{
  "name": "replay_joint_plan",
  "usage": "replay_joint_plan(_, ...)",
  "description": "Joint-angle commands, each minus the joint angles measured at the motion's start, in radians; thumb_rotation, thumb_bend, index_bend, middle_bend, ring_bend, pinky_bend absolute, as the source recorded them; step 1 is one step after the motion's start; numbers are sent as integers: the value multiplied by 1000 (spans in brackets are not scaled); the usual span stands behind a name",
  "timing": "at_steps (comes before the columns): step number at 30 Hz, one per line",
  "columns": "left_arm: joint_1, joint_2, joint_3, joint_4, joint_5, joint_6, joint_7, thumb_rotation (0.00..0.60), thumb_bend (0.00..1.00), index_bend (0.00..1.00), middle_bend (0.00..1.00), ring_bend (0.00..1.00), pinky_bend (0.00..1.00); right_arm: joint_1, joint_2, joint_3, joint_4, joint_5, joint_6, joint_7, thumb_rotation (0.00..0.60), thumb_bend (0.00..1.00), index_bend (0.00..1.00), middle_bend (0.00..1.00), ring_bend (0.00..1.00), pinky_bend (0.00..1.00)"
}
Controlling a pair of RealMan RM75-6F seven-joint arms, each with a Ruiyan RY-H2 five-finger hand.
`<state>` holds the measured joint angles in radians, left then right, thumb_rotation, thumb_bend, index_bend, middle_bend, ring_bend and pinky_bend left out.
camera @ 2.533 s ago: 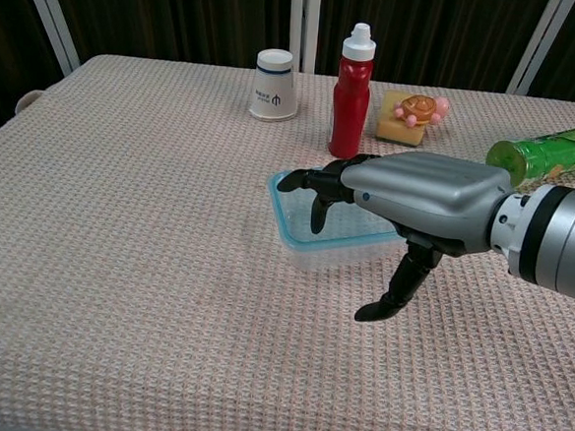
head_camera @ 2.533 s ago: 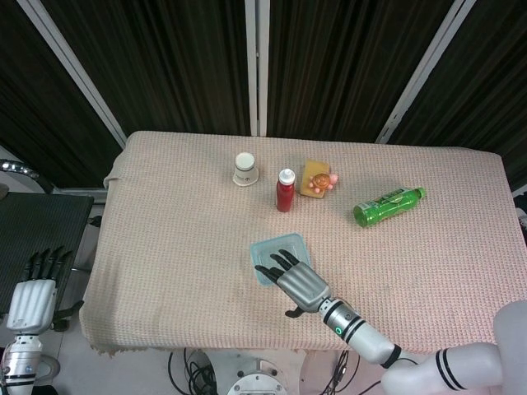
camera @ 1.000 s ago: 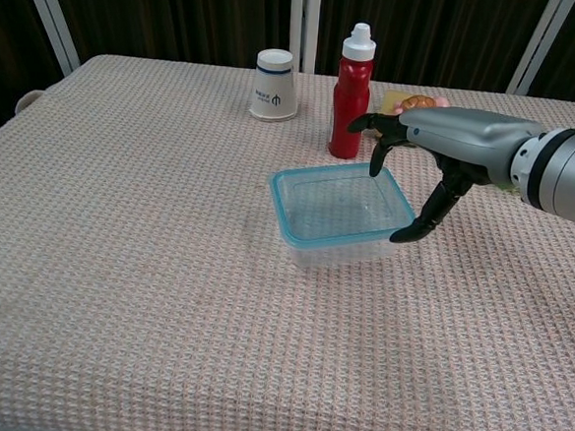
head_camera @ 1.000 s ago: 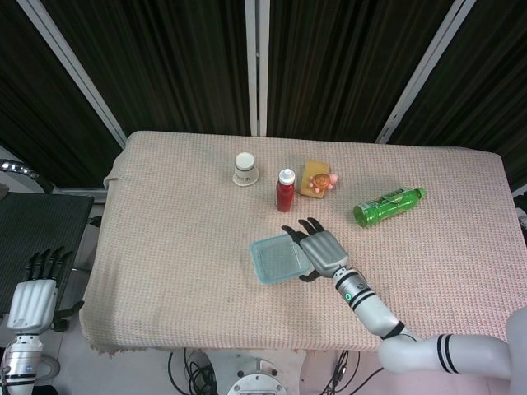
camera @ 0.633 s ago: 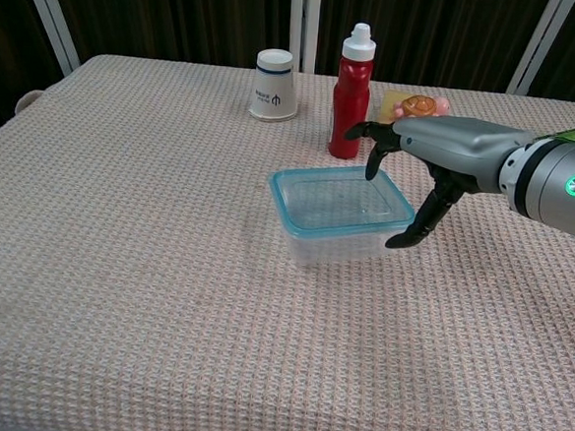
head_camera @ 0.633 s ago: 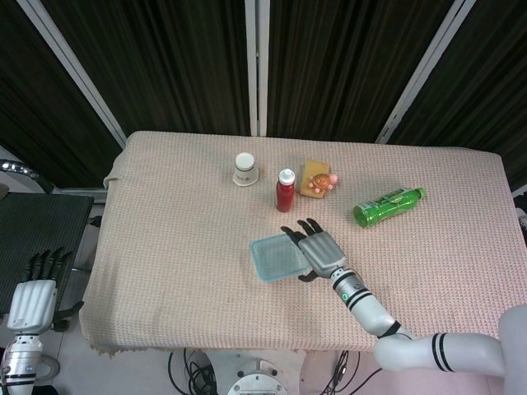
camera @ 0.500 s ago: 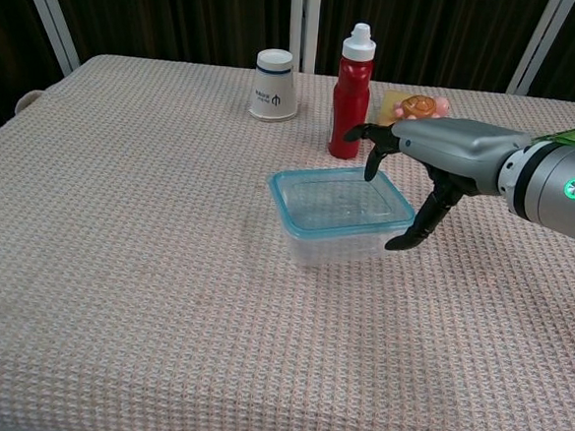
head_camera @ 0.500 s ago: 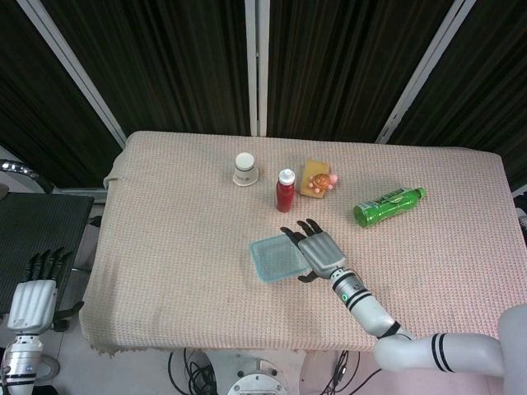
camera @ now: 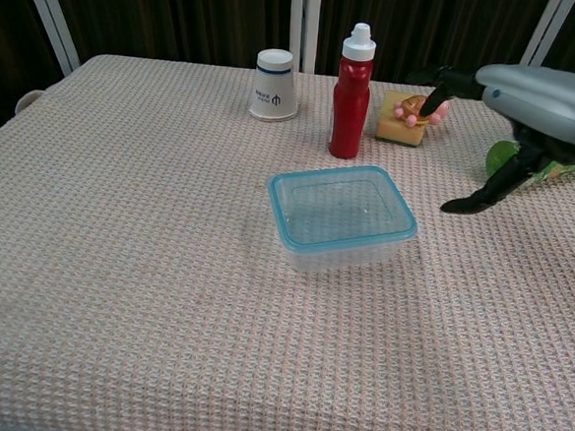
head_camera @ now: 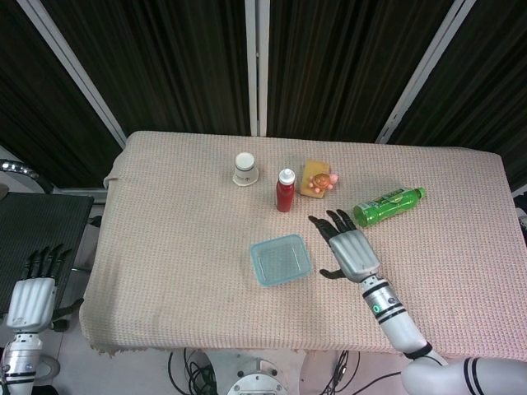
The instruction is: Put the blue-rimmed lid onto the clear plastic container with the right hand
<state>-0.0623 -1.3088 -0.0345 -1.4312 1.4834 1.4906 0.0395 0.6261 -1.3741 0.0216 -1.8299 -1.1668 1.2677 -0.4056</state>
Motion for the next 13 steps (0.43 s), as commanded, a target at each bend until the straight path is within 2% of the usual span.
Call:
replay_joint_plan(1, -4, -2, -4, -2, 4, 5, 6, 600, 58, 128, 47, 0, 0, -151, 86, -68, 4, -158, 179, 139, 600, 26, 0, 51, 0, 0)
replay_joint_plan(4, -9, -3, -10, -7, 12, 13, 19, 600, 57, 128, 47, 0, 0, -240, 124, -101, 34, -224, 281, 219, 600, 26, 0, 3, 0, 0)
replay_joint_plan(7, -14, -3, -14, -17, 18, 18, 35, 600, 58, 128, 47, 0, 0, -319, 142, -125, 69, -264, 358, 287, 600, 26, 0, 0, 0, 0)
replay_joint_plan(13, -22, 3, -14, -48, 26, 17, 66, 600, 57, 128, 47, 0, 0, -419, 163, -170, 132, -327, 406, 416, 600, 28, 0, 0, 0, 0)
